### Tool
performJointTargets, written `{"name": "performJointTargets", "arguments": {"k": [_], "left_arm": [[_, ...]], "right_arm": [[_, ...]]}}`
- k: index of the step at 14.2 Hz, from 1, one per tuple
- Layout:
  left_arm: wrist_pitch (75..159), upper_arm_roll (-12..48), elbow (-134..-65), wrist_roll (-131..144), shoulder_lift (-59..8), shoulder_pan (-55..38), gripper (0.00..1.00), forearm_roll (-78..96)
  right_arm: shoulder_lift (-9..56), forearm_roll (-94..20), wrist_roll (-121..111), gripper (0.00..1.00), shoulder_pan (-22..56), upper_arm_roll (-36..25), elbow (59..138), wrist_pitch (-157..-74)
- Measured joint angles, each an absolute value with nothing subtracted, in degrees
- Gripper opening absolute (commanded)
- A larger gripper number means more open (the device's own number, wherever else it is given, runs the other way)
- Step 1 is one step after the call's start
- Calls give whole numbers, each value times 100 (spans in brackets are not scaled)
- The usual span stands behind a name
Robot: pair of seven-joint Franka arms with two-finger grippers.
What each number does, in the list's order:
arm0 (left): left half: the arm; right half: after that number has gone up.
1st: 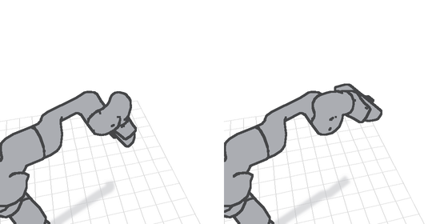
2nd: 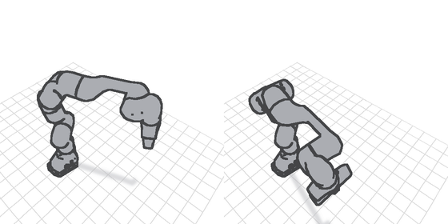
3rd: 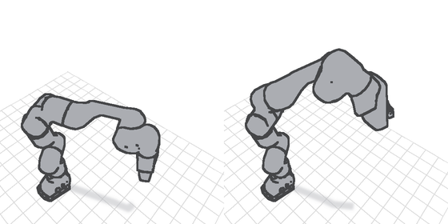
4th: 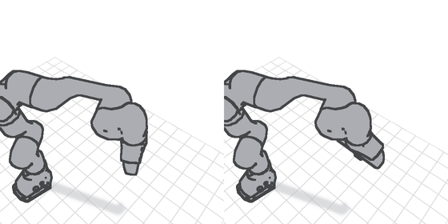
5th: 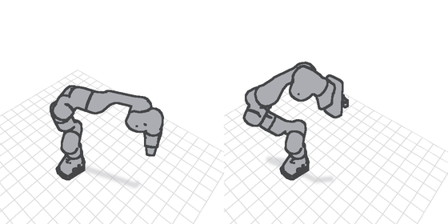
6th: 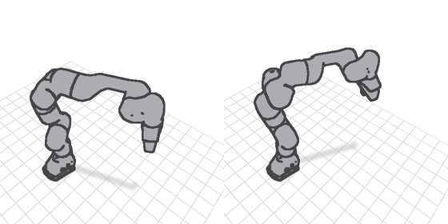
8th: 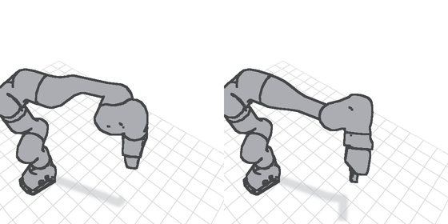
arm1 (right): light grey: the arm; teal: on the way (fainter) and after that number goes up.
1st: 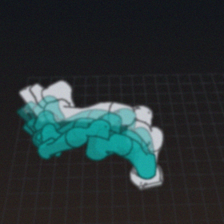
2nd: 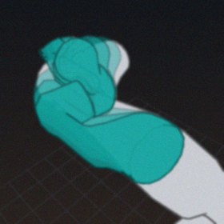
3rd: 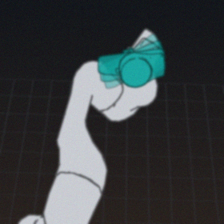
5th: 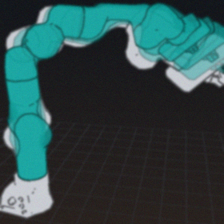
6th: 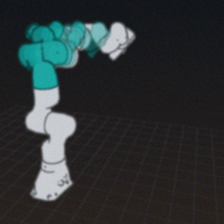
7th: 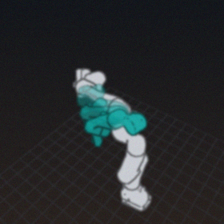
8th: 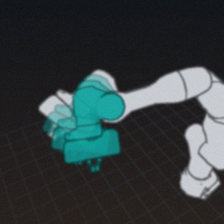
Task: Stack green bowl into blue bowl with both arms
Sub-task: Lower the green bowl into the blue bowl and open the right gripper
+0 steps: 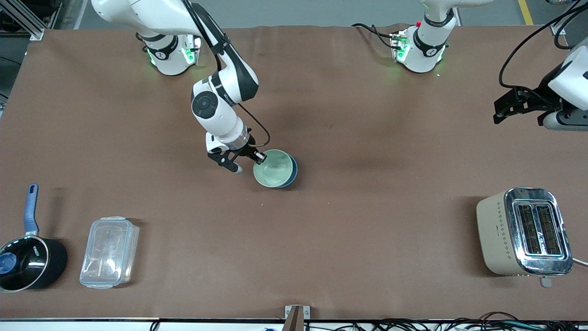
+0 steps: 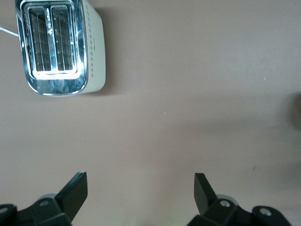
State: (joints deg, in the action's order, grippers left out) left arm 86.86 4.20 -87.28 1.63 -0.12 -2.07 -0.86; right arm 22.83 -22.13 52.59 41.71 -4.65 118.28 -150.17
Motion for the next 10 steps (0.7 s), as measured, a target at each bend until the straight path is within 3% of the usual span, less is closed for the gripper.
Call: {"name": "performJointTargets", "arguments": {"k": [5,7,10], "left_arm": [[8686,420,-8963,162,243,-212,100,-86],[8686,420,-9040,162,298,-227,100,-86],[8686,420,-9154,162,394,-234,100,-86]], "right_arm": [[2306,-2217,5271,63,4179,-495,11828,-15030],[2306,-2217,5272,94,4173,-526,11827,-15019],[2269,-2217,5249,100,4167,-644,11772,-14725]]}}
